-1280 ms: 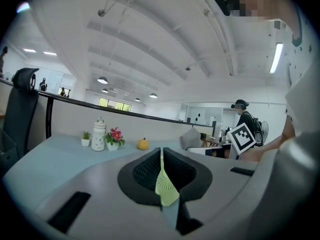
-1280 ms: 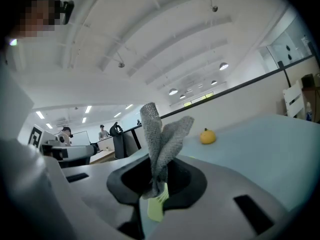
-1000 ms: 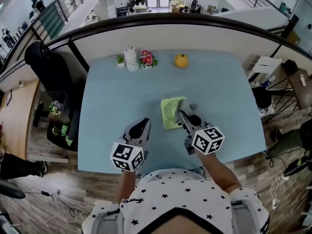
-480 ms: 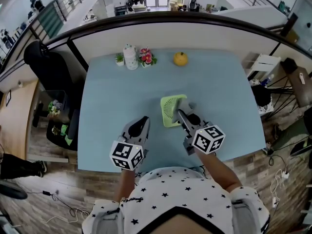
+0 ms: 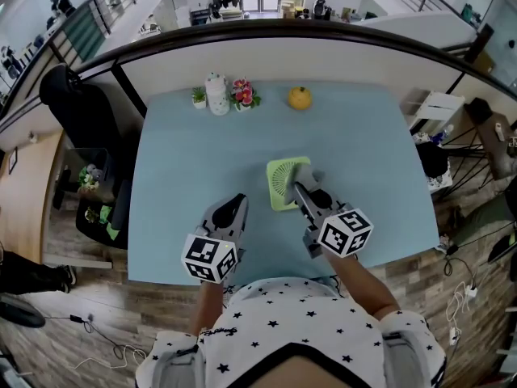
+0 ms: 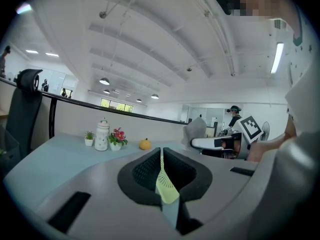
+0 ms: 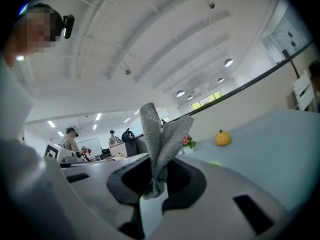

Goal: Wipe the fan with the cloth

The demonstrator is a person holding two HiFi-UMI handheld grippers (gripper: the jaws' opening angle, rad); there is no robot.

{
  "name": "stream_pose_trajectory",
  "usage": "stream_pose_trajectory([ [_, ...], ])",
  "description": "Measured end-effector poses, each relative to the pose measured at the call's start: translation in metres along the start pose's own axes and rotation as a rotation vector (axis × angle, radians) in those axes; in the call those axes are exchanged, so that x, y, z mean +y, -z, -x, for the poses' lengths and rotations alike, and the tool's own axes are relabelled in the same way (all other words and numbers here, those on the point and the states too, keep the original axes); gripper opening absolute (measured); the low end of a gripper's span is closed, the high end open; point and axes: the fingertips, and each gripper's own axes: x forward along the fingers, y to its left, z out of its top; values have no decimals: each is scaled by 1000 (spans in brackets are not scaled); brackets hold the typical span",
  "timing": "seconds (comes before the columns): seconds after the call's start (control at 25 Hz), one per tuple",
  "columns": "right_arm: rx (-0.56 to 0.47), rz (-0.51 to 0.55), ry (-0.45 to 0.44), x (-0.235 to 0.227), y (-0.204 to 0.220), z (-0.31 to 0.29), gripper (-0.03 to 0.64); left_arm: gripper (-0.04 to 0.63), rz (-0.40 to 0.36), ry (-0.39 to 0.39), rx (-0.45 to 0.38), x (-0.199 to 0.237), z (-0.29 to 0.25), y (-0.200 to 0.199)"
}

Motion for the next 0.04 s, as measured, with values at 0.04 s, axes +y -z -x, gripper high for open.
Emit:
stream_pose_trajectory([
  [0.04, -1, 3, 0, 0, 0, 0, 48, 40, 1, -1, 0, 0, 0, 0],
])
